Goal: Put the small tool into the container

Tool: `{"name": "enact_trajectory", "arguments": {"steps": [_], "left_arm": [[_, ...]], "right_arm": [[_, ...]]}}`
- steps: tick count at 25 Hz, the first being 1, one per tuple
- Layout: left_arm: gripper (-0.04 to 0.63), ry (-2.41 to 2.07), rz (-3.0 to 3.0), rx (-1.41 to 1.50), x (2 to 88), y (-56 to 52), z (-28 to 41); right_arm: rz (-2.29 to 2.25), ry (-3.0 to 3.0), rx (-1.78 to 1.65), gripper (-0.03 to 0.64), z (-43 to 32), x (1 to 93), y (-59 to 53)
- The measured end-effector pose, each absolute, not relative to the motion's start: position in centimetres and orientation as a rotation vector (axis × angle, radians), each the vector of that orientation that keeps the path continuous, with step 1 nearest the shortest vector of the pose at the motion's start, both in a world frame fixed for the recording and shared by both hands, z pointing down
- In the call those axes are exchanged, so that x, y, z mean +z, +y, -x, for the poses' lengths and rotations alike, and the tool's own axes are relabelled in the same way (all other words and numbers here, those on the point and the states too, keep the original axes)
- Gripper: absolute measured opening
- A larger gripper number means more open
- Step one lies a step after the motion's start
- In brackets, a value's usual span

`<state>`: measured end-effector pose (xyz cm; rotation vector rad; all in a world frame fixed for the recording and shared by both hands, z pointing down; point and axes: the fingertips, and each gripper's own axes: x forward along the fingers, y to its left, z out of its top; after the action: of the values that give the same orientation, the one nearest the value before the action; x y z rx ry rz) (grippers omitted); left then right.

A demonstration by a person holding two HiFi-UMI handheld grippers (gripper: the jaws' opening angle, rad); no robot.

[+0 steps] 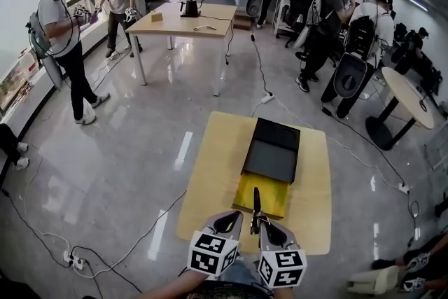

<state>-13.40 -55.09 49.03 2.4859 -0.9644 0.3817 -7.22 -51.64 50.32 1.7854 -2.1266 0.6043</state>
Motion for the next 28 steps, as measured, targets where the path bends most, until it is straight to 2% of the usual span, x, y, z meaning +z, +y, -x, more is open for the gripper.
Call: {"name": "enact_trajectory", "arguments": {"steps": [8,13,18,25,28], "left_arm": [[0.002,-0.998,-2.472,0.403,51.9,-60.7,4.7],[0.002,-0.999,-2.474,0.407,53.9,-67.8,3.0],[0.002,-1.01,-2.462,0.416,52.2,-73.1,-2.5],[0.002,-1.032,-2.453,0.419,54.1,-80.4,-2.1],[0.002,-1.04,-2.449,0.421,55.9,-83.1,-4.3]], "right_arm": [[-1.757,-2.15,0.611,0.008,-1.7,53.1,-57.5],[-1.733,-2.145,0.59,0.008,-3.0,55.2,-64.8],[-1.697,-2.148,0.566,0.008,-8.4,53.2,-70.3],[-1.645,-2.137,0.531,0.008,-7.9,55.4,-77.7],[-1.625,-2.129,0.52,0.008,-10.1,57.5,-80.4]]}}
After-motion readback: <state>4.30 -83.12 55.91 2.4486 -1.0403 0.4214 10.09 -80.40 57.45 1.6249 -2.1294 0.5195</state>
